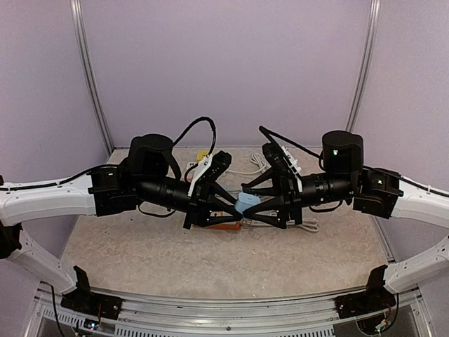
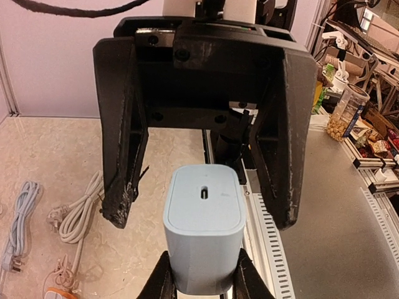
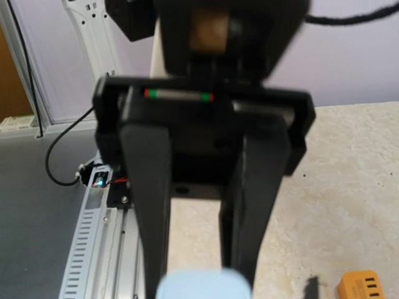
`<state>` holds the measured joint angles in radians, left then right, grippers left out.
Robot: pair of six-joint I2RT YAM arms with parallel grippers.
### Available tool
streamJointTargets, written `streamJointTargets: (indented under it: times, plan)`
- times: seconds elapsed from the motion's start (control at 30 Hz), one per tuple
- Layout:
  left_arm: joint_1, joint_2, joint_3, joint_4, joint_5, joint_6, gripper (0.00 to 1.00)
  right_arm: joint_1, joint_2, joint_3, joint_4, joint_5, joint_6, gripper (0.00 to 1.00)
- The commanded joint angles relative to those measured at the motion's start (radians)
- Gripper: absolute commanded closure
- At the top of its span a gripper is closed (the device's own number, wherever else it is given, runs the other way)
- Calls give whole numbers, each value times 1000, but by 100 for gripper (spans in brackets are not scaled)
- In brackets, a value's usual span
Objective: Insert the plug
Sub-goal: Pass from the right arm to the left, then pass from the left arm to the right
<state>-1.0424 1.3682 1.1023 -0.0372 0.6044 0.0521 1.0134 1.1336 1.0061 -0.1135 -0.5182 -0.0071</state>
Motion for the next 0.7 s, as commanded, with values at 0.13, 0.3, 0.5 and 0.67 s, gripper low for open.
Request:
streamJointTargets:
  times: [0.13, 0.3, 0.5, 0.67]
  plan:
    - [-14, 7, 21, -19, -13, 26, 100, -2, 38, 76, -85, -27, -6, 44]
    - [-15, -5, 20, -35, -16, 36, 100, -4, 57, 110, -181, -7, -39, 48]
    - [-14, -13, 24, -85, -29, 64, 100, -2, 77, 159, -295, -16, -74, 53]
    - [-14, -21, 31, -126, -39, 83, 100, -2, 105, 190, -359, -34, -94, 60]
